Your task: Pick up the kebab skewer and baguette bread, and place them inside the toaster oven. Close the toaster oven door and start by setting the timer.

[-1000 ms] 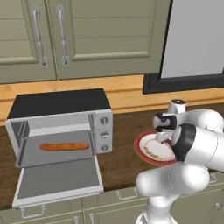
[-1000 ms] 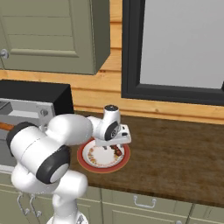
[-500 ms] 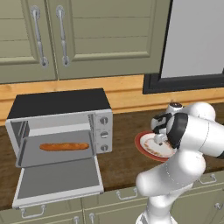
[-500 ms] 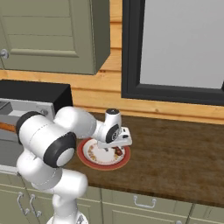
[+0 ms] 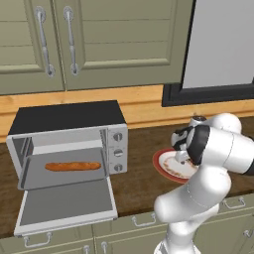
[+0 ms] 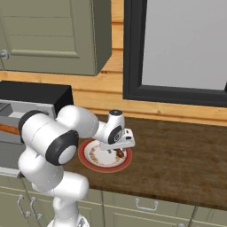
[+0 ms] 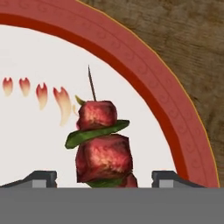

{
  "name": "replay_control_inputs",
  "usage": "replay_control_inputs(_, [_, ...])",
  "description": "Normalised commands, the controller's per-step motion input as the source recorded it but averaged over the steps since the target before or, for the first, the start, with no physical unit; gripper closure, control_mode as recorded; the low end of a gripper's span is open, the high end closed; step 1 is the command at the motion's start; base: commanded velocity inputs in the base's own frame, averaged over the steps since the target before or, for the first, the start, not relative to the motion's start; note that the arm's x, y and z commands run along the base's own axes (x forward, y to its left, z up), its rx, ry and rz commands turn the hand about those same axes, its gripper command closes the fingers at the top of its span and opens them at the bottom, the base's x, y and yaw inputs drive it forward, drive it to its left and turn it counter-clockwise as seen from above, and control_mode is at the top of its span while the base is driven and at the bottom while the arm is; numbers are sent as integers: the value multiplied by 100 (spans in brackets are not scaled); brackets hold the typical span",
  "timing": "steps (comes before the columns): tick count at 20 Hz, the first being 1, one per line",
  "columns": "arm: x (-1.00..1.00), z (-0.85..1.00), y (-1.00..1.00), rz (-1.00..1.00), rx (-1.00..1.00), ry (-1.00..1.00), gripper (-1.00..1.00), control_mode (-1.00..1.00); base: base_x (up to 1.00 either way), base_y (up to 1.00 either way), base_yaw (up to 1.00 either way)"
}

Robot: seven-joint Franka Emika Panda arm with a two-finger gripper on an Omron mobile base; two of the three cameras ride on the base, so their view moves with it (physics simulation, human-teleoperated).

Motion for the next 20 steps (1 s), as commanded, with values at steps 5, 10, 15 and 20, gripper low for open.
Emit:
replay_control_inputs(5, [0,-14,0,0,0,0,100,-100,0,0,0])
replay_control_inputs(10, [-11,-1,0,0,0,0,100,-100,0,0,0])
replay_control_inputs(15, [-55,31,-1,0,0,-15,100,-100,0,0,0])
replay_control_inputs(20, [-61,82,7,0,0,-17,100,-100,0,0,0])
